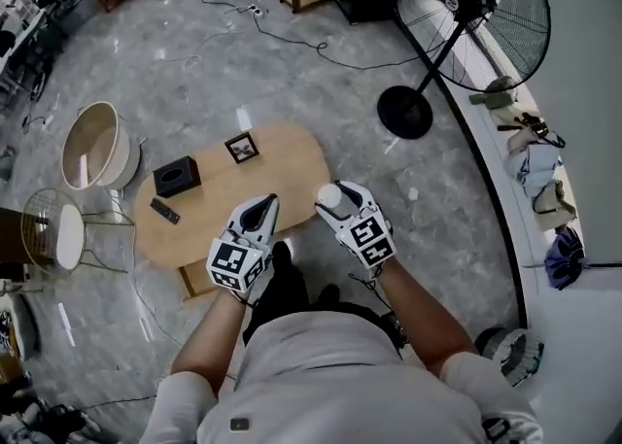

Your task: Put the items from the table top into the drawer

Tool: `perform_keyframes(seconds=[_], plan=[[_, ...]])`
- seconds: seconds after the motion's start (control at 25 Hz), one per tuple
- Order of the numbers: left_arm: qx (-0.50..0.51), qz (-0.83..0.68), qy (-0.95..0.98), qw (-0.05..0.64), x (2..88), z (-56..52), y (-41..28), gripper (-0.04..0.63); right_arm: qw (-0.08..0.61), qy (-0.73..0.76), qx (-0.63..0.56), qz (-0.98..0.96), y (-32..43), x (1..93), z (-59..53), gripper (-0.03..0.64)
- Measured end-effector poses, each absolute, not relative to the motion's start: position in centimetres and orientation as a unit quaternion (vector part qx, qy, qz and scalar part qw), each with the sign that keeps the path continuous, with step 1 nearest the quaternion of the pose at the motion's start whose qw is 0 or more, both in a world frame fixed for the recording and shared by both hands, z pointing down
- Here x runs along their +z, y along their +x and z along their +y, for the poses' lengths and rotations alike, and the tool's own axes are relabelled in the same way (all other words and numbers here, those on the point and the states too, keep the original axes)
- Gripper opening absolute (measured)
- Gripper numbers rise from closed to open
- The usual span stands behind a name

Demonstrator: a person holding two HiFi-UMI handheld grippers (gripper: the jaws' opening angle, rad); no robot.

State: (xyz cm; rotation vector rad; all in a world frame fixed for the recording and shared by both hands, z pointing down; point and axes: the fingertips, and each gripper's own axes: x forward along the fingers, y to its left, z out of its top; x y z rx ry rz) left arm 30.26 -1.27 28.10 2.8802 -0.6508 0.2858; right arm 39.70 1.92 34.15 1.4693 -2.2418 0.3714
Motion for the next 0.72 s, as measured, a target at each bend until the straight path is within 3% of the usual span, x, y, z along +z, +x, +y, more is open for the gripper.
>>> perform_keyframes(seconds=[0.36,0.72], plan=[[0.054,-0.236,0.969,0.053,21.0,4.5,30.4,0.009,0.184,0.534,0.076,-0.822,39.5,25.8,6.4,0.276],[0.044,-0.284,0.957,0.04,18.4,6.5,25.6,0.009,0.178,0.499,0.057,-0.846,35.6,23.4,7.5,0.276]])
